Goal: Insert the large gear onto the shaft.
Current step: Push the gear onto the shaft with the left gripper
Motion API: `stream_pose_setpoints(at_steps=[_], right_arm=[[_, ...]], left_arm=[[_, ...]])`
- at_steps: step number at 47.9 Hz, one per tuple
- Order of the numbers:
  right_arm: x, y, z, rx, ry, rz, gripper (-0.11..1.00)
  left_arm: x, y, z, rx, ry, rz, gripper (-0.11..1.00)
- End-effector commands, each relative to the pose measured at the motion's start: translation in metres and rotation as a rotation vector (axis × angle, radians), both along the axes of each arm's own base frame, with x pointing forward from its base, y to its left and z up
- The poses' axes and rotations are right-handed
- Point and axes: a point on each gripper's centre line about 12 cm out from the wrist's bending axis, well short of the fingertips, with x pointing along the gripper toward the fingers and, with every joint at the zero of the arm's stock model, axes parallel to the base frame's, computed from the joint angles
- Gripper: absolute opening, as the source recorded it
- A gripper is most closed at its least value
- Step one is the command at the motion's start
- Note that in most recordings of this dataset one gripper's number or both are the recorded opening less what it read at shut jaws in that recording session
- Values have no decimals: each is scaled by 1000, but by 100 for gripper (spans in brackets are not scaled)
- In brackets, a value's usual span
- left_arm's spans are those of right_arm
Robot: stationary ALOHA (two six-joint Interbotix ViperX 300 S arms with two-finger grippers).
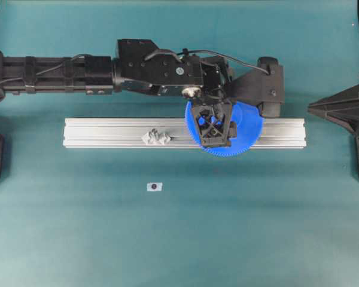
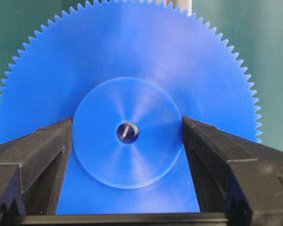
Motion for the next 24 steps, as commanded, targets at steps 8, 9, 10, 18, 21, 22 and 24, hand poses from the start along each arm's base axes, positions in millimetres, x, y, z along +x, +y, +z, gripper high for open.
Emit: stream_pose_setpoints(at_steps=[8, 9, 10, 18, 21, 22, 24], right_arm=[[2, -1, 3, 8, -9, -5, 8], [2, -1, 3, 6, -9, -3, 8], [2, -1, 3, 8, -9, -5, 8], [2, -1, 3, 5, -8, -5, 8], [1, -1, 3, 5, -10, -3, 8], [1, -1, 3, 5, -10, -5, 8], [1, -1, 3, 6, -10, -5, 8]], left_arm=[[-3, 0, 7, 8, -14, -17, 77], [-4, 0, 6, 7, -11, -16, 77], [-5, 0, 4, 6, -5, -16, 77], [-10, -1, 4, 4, 2, -13, 77], [-11, -1, 4, 3, 1, -15, 77], [-11, -1, 4, 5, -2, -15, 77], [-10, -1, 5, 4, -10, -15, 77]])
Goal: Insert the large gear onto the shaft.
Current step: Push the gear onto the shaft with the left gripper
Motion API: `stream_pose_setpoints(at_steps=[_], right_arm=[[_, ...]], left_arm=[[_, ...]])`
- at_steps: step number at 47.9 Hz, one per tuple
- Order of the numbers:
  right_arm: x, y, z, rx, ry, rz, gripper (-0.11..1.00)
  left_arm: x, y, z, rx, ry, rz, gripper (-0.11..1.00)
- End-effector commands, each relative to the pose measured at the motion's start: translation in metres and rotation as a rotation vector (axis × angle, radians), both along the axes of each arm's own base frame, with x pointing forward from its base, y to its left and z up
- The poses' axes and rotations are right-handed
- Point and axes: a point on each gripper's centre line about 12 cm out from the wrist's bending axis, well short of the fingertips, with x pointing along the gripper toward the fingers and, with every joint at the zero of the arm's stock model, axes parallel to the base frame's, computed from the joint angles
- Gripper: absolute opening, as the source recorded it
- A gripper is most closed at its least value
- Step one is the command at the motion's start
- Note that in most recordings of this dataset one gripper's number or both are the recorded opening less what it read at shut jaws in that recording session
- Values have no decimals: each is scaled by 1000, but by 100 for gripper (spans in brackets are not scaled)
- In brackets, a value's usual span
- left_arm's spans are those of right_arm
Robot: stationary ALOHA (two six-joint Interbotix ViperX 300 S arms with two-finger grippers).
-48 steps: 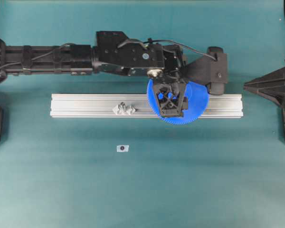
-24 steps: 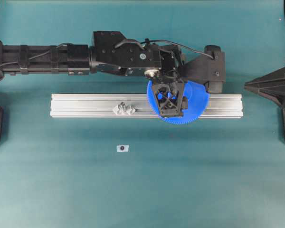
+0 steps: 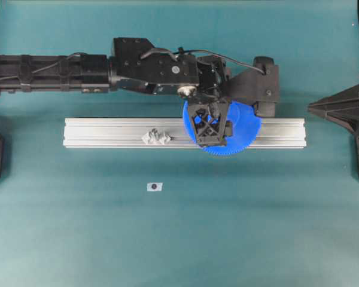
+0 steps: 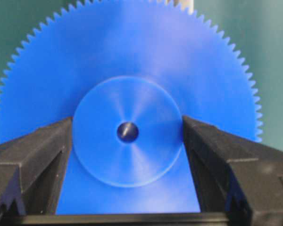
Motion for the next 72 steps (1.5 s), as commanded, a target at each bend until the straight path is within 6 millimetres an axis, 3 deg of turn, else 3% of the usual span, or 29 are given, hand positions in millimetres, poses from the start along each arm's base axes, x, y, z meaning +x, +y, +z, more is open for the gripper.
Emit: stream_pose_setpoints(at_steps=[1, 44, 49, 55, 72], right_arm=[[2, -1, 3, 8, -9, -5, 8], [1, -1, 3, 8, -7, -5, 8], [1, -1, 3, 7, -7, -5, 8], [1, -1, 3, 7, -7, -3, 8], [1, -1, 3, 7, -7, -5, 8]], left_arm=[[-2, -3, 7, 1, -15, -6, 77], [15, 7, 21, 6, -52, 7, 77], [15, 7, 24, 7, -61, 10, 85], [15, 7, 22, 4, -55, 14, 83], [19, 8, 51, 12, -121, 14, 85]])
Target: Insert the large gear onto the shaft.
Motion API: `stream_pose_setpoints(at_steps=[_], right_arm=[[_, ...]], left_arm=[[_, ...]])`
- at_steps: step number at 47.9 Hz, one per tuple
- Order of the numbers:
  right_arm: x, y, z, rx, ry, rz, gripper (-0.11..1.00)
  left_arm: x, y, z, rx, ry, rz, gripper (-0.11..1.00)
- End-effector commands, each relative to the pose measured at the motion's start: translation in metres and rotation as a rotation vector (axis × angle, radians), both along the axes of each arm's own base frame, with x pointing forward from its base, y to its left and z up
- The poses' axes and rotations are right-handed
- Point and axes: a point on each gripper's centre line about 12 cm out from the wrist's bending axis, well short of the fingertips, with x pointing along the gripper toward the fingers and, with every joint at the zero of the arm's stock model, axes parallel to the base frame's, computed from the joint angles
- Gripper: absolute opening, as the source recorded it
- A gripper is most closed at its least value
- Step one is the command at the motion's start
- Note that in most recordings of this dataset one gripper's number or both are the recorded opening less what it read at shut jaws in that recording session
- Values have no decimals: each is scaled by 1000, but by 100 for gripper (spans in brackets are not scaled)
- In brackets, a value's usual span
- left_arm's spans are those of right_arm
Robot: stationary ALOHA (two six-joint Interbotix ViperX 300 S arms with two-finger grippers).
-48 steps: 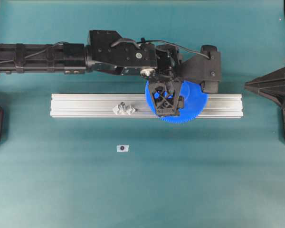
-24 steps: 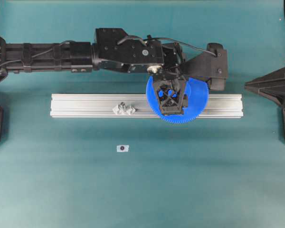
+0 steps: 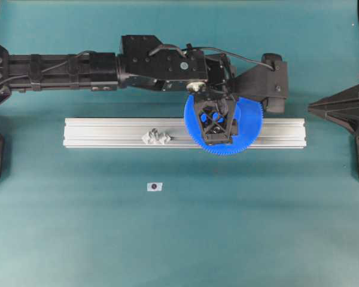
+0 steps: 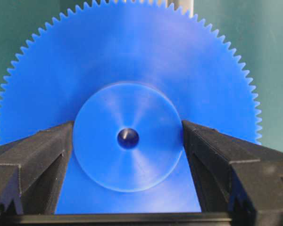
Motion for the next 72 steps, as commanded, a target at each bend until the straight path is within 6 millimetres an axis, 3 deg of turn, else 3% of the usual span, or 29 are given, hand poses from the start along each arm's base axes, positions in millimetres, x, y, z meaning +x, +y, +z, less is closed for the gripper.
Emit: stream_pose_setpoints(at_steps=[1, 12, 53, 72], right_arm=[[2, -1, 3, 8, -9, -5, 8], [2, -1, 3, 8, -9, -4, 8], [1, -1, 3, 8, -10, -5, 8], [1, -1, 1, 7, -3, -5, 8]], left_arm=[[3, 1, 41, 13, -94, 3, 85], [6, 3, 61, 17, -114, 1, 85], [3, 2, 65, 10, -93, 10, 85], [-4, 1, 87, -13, -128, 56, 85]])
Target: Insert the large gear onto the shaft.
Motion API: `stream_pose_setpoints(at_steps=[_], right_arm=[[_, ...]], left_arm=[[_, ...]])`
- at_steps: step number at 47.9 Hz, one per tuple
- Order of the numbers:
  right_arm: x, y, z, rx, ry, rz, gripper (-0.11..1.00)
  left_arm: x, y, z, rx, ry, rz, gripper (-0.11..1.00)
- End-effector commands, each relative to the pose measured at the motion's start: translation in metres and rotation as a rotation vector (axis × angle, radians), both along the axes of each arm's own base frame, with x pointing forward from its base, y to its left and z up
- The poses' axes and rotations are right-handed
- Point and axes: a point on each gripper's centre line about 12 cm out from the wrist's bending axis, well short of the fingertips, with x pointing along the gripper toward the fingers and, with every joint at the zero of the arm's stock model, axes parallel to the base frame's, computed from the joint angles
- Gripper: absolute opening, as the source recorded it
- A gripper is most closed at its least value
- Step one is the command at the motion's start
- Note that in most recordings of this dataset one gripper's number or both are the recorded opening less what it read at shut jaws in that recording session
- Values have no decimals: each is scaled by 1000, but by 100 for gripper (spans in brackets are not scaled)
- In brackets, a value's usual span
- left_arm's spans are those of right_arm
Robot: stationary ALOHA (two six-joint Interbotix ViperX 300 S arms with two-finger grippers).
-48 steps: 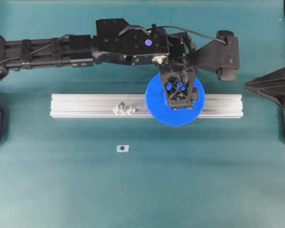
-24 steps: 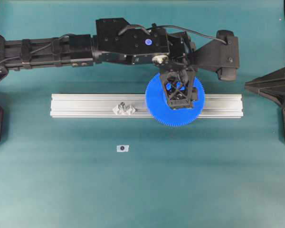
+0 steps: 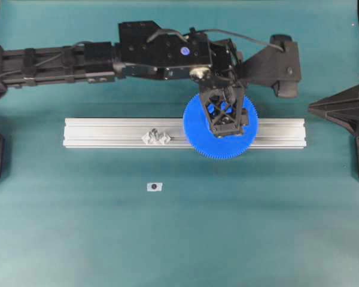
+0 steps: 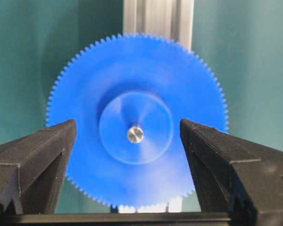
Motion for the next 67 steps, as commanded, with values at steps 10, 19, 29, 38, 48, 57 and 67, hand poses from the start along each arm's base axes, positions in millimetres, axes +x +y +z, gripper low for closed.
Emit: stream_pose_setpoints(at_steps=[10, 19, 29, 38, 48, 57, 67], right_arm=[[2, 0, 3, 7, -7, -2, 8], [2, -1, 2, 8, -4, -4, 8], [2, -1, 2, 7, -4, -3, 8], [1, -1, 3, 7, -7, -3, 8], [2, -1, 2, 8, -6, -4, 8], [2, -1, 2, 8, -6, -4, 8], [2, -1, 2, 7, -6, -3, 8]], left_arm=[[-8, -4, 43, 8, -89, 0, 85], [-7, -8, 44, 0, -88, 6, 84], [-7, -9, 43, -2, -87, 9, 84], [-7, -10, 43, -3, -87, 8, 84], [-7, -11, 44, -3, -90, 7, 84], [-7, -11, 44, -5, -89, 9, 84], [-6, -11, 43, -6, -88, 11, 84]])
